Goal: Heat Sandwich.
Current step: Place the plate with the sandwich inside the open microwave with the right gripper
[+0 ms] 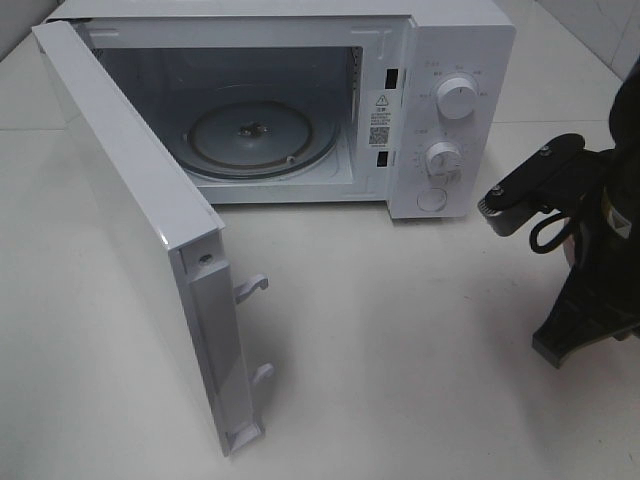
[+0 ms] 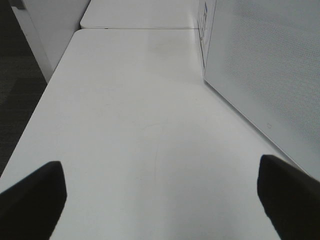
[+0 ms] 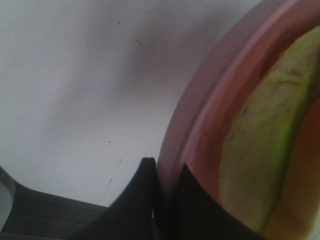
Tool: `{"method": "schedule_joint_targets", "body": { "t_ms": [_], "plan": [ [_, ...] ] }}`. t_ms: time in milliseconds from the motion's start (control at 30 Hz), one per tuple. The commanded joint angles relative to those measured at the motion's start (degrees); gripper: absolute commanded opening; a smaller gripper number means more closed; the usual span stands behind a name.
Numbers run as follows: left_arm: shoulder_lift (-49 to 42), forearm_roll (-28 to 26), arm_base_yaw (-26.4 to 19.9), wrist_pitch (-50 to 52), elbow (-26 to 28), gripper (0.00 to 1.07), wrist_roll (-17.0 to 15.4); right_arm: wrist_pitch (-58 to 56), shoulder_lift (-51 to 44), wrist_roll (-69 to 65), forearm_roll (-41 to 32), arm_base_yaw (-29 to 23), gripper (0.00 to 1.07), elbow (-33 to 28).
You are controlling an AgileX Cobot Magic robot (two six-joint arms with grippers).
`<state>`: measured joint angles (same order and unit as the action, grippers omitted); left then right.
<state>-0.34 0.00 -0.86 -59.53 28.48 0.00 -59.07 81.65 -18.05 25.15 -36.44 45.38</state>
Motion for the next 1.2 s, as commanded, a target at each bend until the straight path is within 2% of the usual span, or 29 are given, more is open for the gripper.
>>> {"method": "schedule_joint_targets", "body": {
  "t_ms": [33, 267, 767, 1000, 1200],
  "plan": [
    [-1.43, 0.00, -0.23, 0.23, -0.11, 0.98, 0.00, -2.46, -1.15, -0.52, 0.97, -2.64, 0.01, -0.11],
    [-1.43, 0.00, -0.23, 0.23, -0.11, 0.98, 0.00, -3.50, -1.26, -0.52, -0.23, -7.28, 0.01, -0.11],
    [-1.43, 0.00, -0.23, 0.23, -0.11, 0.98, 0.00, -3.50, -1.26, -2.86, -0.52, -20.80, 0.01, -0.11],
    [-1.43, 0.00, -0.23, 0.23, -0.11, 0.98, 0.00, -3.50, -1.26, -2.29, -0.17, -25.15, 0.01, -0.11],
    [-1.43, 0.00, -0.23, 0.23, -0.11, 0.98, 0.00, -3.44, -1.26, -0.52, 0.11, -26.47, 0.01, -0.06]
  ]
}}
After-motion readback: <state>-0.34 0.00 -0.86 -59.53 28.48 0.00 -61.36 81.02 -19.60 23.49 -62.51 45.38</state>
